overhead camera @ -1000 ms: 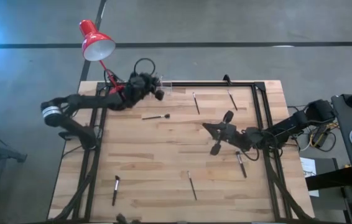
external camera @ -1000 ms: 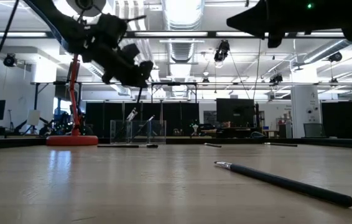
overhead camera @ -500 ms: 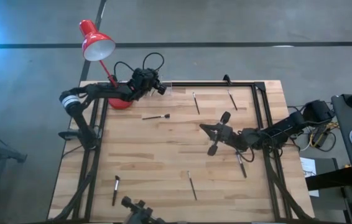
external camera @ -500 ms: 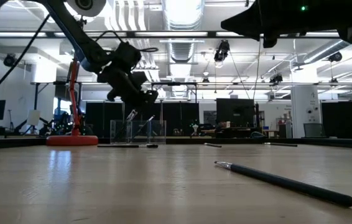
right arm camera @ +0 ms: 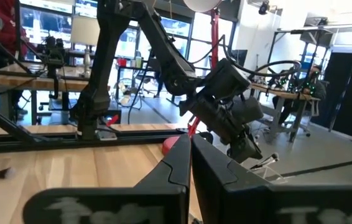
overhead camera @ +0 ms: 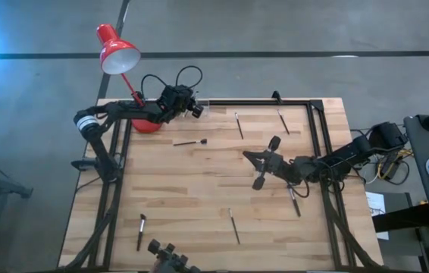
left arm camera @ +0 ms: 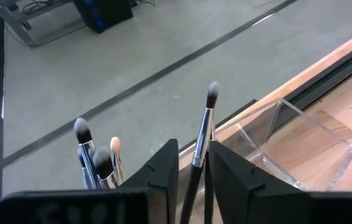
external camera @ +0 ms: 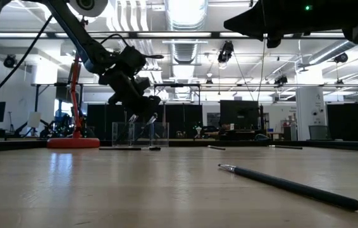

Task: Pick & Place Makeup Supplies
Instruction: Put the makeup brush into the transparent organizer

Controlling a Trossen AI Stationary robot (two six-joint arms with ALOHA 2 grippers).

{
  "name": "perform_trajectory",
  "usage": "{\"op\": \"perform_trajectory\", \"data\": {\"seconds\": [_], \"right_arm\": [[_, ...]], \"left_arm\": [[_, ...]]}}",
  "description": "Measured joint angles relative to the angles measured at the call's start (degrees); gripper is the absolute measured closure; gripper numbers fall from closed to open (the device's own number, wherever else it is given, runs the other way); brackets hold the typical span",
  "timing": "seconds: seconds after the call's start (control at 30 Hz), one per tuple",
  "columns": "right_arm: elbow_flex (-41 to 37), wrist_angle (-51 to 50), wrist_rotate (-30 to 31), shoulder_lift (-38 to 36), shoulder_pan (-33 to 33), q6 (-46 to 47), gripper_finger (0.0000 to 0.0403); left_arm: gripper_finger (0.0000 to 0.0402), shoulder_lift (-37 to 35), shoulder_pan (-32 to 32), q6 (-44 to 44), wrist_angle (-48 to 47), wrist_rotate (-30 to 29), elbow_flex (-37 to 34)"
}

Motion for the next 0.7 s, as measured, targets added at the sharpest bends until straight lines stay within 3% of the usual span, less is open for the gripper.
{"op": "perform_trajectory", "data": {"seconds": [0.23, 0.43, 0.53, 0.7], "right_arm": [[0.00, -0.19, -0.02, 0.00, 0.00, -0.90, 0.0394], [0.00, -1.49, 0.09, 0.02, 0.00, -0.91, 0.0394], [0.00, -1.76, 0.11, 0.02, 0.00, -0.91, 0.0394], [0.00, -4.84, 1.17, -0.45, 0.04, 0.30, 0.0394]], "left_arm": [[0.0317, -1.05, -0.02, 1.56, -3.19, -0.06, -0.06], [0.0366, -6.18, -2.82, 1.22, -6.30, 0.04, -1.37], [0.0395, -8.36, -6.00, 0.51, -2.61, 0.75, -4.40], [0.0401, -10.76, -12.80, 0.81, 9.62, 4.69, -12.59]]}}
